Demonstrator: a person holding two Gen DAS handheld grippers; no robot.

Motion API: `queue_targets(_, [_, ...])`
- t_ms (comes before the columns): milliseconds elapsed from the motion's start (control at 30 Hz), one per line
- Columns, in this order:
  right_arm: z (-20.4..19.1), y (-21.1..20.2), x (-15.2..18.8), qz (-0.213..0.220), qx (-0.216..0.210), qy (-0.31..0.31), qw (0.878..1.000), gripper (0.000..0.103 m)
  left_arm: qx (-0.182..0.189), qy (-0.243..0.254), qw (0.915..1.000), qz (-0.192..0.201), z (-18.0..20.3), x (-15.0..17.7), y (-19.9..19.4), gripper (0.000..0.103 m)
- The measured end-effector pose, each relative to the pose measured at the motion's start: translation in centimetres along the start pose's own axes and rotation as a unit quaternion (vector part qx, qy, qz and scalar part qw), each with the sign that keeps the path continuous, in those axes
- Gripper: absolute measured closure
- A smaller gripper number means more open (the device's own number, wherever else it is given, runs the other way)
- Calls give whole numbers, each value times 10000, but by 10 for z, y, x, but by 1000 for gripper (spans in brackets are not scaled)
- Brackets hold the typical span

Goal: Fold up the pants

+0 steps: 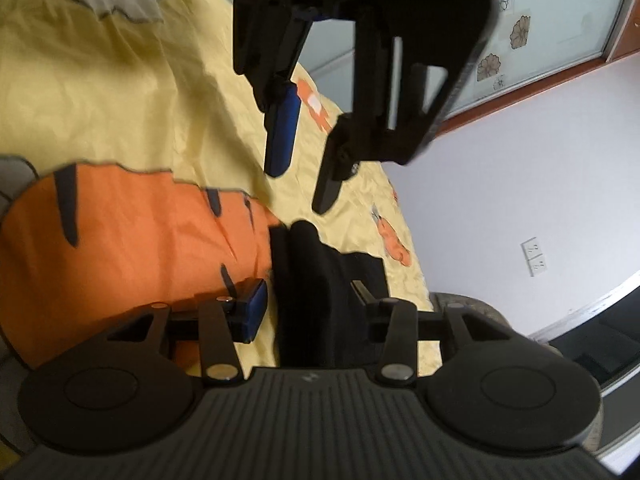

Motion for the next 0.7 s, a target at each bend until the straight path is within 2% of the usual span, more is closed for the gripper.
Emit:
queue_targets(67, [0,12,2,-105,146,-101,9998,64,147,-89,9998,-42,4,2,5,24])
queue_targets(100, [1,16,3,-118,117,-79,9998,68,205,-195,9996,21,4,3,5,18])
queue_targets(167, [3,23,3,-143,30,-7,9999,79,331,-402,9986,120,3,2,4,17])
queue_targets(200, [2,26,3,-148,-31,0,9999,89,370,-454,9982,151,2,1,3,17])
queue_targets(333, [6,31,8,-80,-148,215,9996,92,429,-624,9971,68,-1,-4,9,17])
queue_targets(433, [23,29,10,8,-407,719,9966,94,564,-660,9962,-87,3,-7,20,17])
queue_targets(533, [44,24,14,69,-697,1217,9901,96,476,-709,9963,-104,7,-13,31,17])
queue_targets(700, [58,23,19,123,-827,1497,9852,96,655,-1200,9905,-114,1,-21,46,17])
Point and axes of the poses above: each gripper's, at about its wrist camera, not at the fingertips, and y roughly the way its jaws point, z to its right, x to its underside, the point moved 5 cm from there along y, roughly the way its jaws point, and after that the axes turned 12 degrees about -z, right-handed, at the moved point
